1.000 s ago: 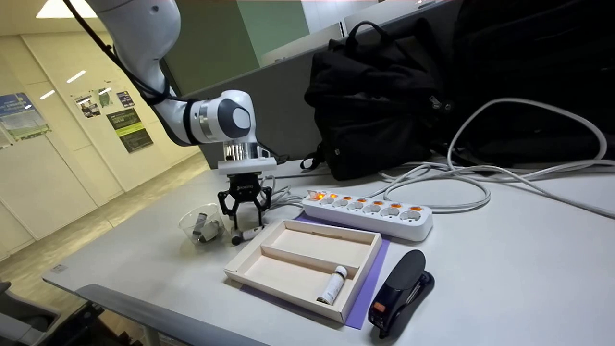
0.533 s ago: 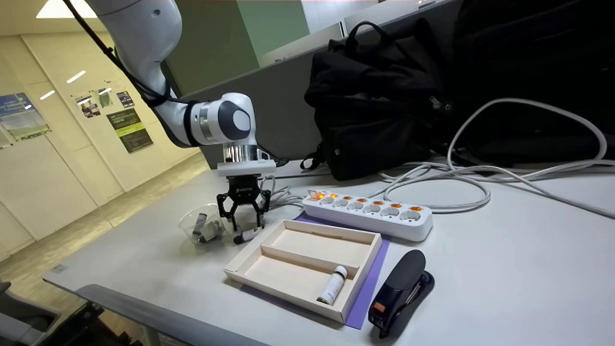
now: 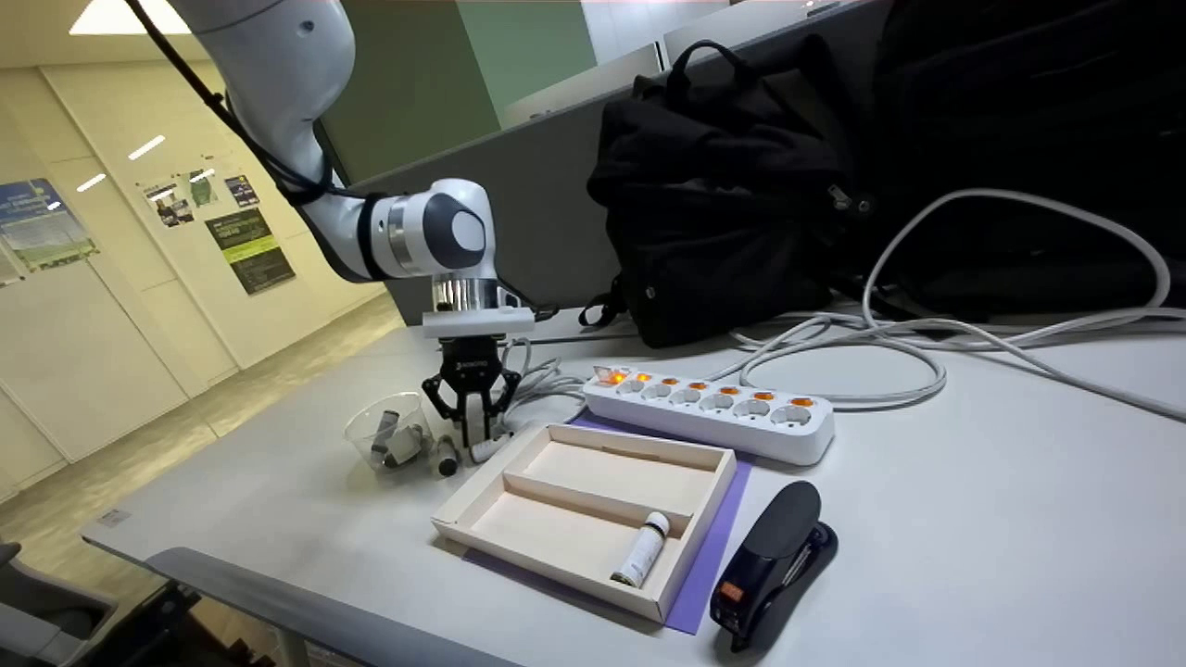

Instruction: Take two bottles from the table and put them on the tray

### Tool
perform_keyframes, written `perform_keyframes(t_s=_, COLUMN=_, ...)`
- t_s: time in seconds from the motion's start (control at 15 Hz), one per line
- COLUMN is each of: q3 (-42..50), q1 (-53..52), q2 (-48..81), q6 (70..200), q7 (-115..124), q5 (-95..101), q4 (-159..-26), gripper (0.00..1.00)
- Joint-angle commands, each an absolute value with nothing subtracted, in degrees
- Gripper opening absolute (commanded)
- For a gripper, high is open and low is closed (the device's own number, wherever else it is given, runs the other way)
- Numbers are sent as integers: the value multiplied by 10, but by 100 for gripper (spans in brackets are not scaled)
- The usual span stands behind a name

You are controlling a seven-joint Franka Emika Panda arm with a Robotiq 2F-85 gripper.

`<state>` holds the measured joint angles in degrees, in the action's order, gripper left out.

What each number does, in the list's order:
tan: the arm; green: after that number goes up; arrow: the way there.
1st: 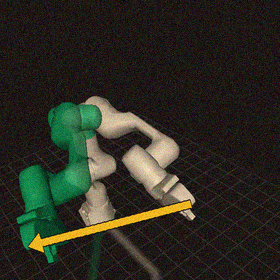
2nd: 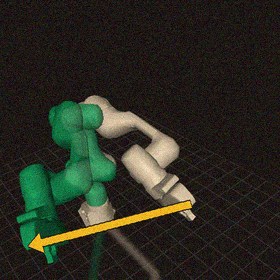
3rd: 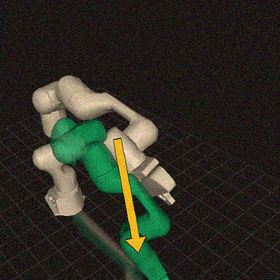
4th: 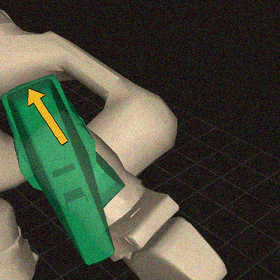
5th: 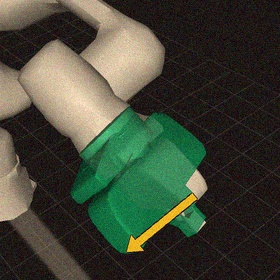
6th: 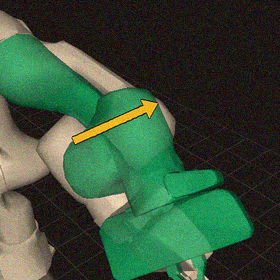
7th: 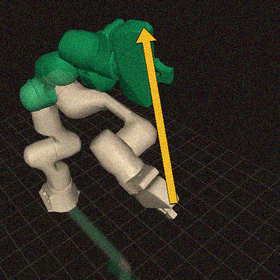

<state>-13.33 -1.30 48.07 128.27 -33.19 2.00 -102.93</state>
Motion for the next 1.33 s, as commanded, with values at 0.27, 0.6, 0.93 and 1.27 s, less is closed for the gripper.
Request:
perform_keyframes(t_s=0.27, q3=-163, q1=13, q2=494, q6=1232, q7=-398, q5=-11, q4=-996, gripper=87)
perform_keyframes(t_s=0.6, q3=-163, q1=6, q2=502, q6=1201, q7=-429, q5=-30, q4=-977, gripper=100)
perform_keyframes(t_s=0.93, q3=-152, q1=-29, q2=518, q6=1193, q7=-411, q5=-11, q4=-951, gripper=100)
perform_keyframes(t_s=1.27, q3=-127, q1=-70, q2=534, q6=1198, q7=-382, q5=29, q4=-939, gripper=60)
